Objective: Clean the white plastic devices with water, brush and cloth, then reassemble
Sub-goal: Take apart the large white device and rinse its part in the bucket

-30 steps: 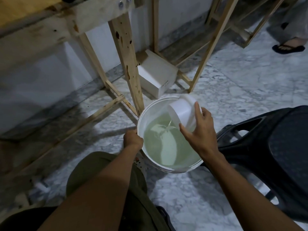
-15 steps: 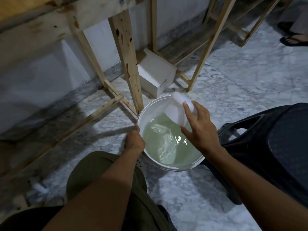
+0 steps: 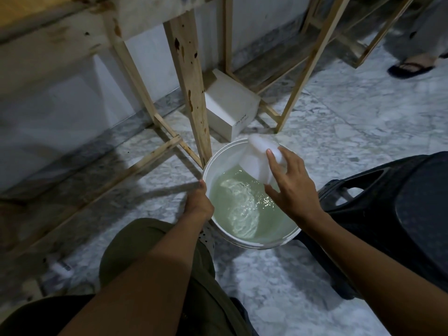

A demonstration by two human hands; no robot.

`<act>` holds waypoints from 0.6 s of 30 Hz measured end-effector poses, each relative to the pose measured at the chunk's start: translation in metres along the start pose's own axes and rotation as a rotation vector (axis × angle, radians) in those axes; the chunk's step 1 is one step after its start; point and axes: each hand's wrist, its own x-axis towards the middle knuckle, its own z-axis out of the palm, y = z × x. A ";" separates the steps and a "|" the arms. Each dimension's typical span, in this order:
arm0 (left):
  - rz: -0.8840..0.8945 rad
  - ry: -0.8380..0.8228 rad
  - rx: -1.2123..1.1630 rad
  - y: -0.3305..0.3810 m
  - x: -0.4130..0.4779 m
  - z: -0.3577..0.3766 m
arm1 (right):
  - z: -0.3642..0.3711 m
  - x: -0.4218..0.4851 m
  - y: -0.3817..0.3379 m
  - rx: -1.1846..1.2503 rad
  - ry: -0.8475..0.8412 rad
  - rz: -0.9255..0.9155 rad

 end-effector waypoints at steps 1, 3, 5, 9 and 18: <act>0.003 -0.004 0.001 -0.001 0.000 -0.001 | 0.001 0.000 0.000 0.000 -0.002 0.001; 0.008 -0.015 0.006 -0.001 -0.001 -0.002 | 0.002 0.000 0.001 0.008 0.000 0.016; 0.011 -0.023 -0.003 -0.001 -0.001 -0.003 | 0.004 0.001 0.000 0.041 0.003 0.046; 0.009 -0.024 -0.011 -0.001 -0.002 -0.004 | 0.009 0.000 -0.002 0.088 0.011 0.060; 0.005 -0.023 -0.078 -0.003 -0.002 -0.003 | 0.011 -0.005 -0.004 0.102 0.061 0.147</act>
